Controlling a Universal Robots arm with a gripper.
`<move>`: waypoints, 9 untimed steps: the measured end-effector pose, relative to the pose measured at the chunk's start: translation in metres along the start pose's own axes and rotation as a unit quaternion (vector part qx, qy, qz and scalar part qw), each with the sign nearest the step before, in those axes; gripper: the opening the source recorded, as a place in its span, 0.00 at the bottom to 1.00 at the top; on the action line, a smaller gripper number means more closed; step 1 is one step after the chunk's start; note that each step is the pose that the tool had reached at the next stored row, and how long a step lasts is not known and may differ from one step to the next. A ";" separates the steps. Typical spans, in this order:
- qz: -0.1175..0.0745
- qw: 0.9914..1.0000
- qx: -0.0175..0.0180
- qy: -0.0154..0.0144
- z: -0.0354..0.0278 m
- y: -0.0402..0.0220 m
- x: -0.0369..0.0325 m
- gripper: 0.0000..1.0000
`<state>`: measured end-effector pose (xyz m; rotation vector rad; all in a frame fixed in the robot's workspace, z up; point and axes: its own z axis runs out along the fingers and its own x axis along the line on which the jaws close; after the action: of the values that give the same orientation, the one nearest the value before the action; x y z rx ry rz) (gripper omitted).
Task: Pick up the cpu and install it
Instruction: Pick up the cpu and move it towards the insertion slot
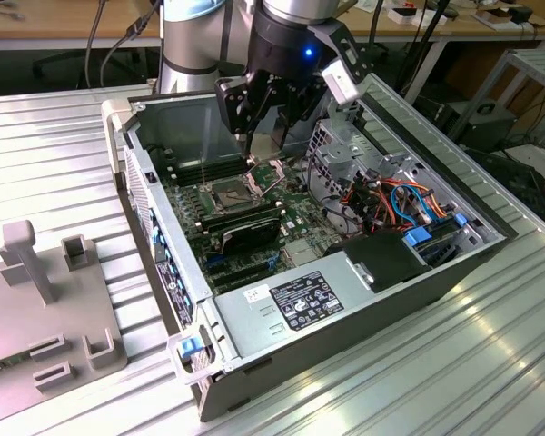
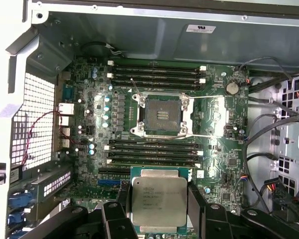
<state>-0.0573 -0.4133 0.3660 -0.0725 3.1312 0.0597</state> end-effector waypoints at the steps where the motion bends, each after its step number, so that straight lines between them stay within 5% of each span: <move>1: 0.000 1.000 0.000 0.000 0.0002 0.0000 0.0000 0.55; 9: 0.000 1.000 0.000 0.000 0.0085 0.0016 0.0001 0.55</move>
<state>-0.0574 -0.4114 0.3576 -0.0723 3.1312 0.0597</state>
